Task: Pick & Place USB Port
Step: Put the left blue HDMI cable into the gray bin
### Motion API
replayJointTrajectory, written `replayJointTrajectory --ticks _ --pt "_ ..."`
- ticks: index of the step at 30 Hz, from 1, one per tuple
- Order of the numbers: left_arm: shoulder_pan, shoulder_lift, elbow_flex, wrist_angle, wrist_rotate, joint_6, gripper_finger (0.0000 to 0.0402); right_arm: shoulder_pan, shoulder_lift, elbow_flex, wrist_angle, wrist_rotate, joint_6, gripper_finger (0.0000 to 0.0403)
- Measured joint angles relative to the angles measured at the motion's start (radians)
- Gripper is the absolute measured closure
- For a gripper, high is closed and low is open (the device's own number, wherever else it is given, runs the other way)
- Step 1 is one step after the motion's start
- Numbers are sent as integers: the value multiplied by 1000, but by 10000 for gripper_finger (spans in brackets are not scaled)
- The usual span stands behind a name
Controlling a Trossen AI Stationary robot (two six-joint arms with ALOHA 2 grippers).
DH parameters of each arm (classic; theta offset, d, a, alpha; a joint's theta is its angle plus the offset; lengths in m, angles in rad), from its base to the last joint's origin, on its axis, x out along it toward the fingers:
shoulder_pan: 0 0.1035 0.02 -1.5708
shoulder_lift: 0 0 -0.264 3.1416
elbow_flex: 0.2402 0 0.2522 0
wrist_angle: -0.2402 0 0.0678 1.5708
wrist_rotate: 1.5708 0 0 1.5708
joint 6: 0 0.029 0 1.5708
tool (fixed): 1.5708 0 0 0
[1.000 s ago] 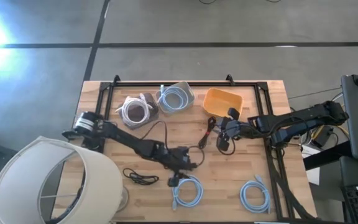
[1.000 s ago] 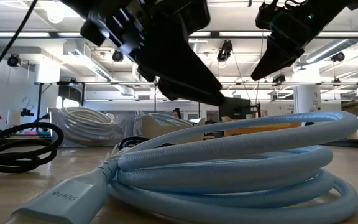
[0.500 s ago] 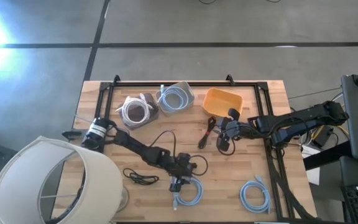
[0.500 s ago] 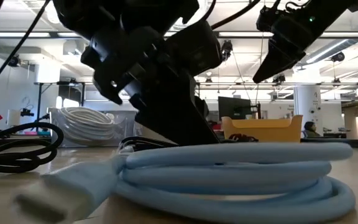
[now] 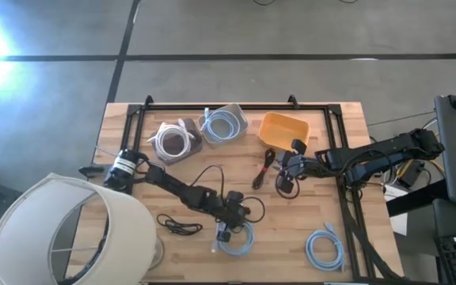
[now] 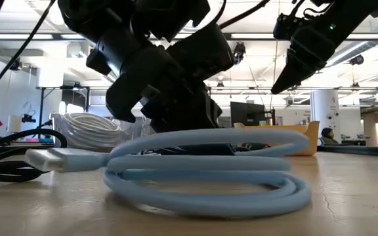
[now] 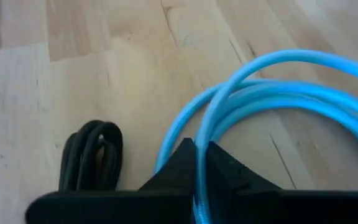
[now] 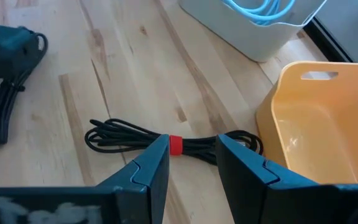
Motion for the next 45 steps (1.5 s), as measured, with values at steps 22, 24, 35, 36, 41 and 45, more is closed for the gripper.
replayJointTrajectory --ticks 22,24,35,36,41,45 --pt "68 -390 -2 -124 -435 210 380 0 0 0 27 2 -11 278" --pt "84 -430 -2 -117 -453 218 380 0 0 0 27 3 -22 278" --pt "267 -490 -1 -118 -692 357 379 0 0 0 53 3 -59 278" --pt "295 -482 -1 -118 -692 353 379 0 0 0 53 3 -60 278" --pt "443 -437 -2 -112 -692 352 376 0 0 0 53 3 -60 278" --pt "535 -421 -2 -61 -692 339 376 0 0 0 52 3 -60 278"
